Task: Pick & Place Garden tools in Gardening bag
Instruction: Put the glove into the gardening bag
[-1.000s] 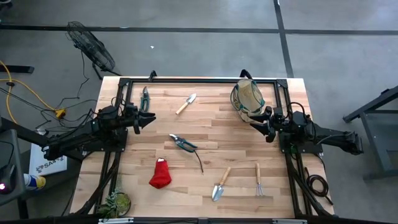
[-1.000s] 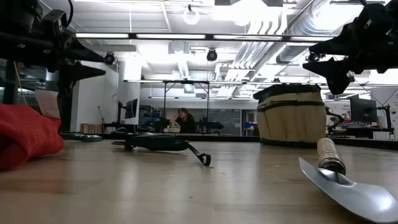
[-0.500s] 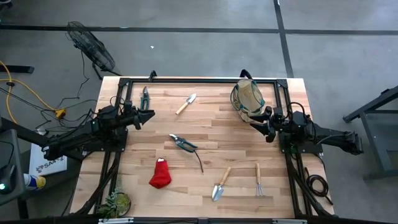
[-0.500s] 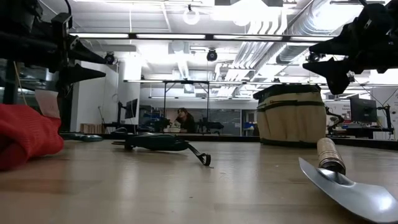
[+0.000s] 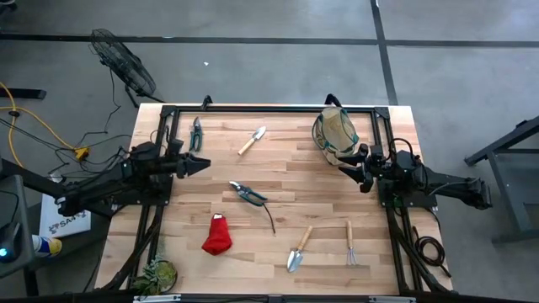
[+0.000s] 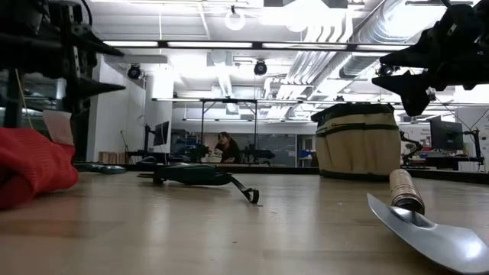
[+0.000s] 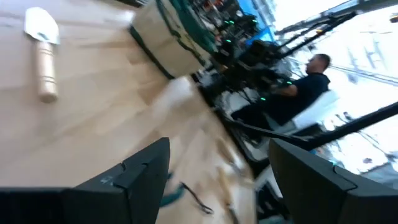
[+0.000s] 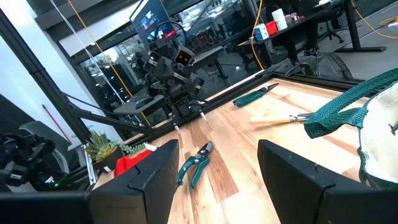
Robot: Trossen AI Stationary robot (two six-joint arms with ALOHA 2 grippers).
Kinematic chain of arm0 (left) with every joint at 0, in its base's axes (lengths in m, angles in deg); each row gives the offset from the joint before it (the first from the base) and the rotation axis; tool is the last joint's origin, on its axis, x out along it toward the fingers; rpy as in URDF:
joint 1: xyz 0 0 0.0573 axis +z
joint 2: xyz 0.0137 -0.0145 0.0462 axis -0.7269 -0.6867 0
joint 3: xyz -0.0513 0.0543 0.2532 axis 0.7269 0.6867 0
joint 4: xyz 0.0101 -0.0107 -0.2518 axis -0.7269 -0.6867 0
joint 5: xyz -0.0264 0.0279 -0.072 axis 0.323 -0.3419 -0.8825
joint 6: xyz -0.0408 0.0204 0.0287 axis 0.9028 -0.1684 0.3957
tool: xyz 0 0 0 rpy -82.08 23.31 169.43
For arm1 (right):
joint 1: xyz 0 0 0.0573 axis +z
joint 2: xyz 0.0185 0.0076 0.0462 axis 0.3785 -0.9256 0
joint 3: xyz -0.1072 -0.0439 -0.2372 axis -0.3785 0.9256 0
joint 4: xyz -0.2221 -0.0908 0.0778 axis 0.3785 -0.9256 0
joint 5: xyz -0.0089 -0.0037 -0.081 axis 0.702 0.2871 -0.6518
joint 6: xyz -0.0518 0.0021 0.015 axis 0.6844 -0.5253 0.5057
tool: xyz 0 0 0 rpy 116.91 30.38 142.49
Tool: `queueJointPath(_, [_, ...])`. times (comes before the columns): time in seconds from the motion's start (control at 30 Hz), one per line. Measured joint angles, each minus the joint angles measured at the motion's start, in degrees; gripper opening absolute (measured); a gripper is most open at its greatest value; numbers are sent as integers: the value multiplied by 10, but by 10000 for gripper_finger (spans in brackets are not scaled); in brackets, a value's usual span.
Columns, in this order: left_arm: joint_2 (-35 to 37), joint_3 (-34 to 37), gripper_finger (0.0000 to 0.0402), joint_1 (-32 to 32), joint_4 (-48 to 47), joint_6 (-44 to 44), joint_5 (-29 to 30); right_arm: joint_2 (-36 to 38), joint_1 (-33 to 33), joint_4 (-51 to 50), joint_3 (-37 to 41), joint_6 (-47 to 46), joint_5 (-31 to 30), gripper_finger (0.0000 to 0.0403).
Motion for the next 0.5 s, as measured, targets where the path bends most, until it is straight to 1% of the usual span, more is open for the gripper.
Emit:
queueJointPath(0.1, [-11, -30, 263, 0, -18, 4, -2, 0, 0, 0, 0, 0, 0, 210])
queueJointPath(0.23, [-44, -81, 254, 0, -43, -18, -7, 0, 0, 0, 0, 0, 0, 210])
queueJointPath(0.33, [-83, -124, 253, 0, -85, -36, -22, 0, 0, 0, 0, 0, 0, 210])
queueJointPath(0.5, [-164, -199, 253, 0, -184, -50, -49, 0, 0, 0, 0, 0, 0, 210])
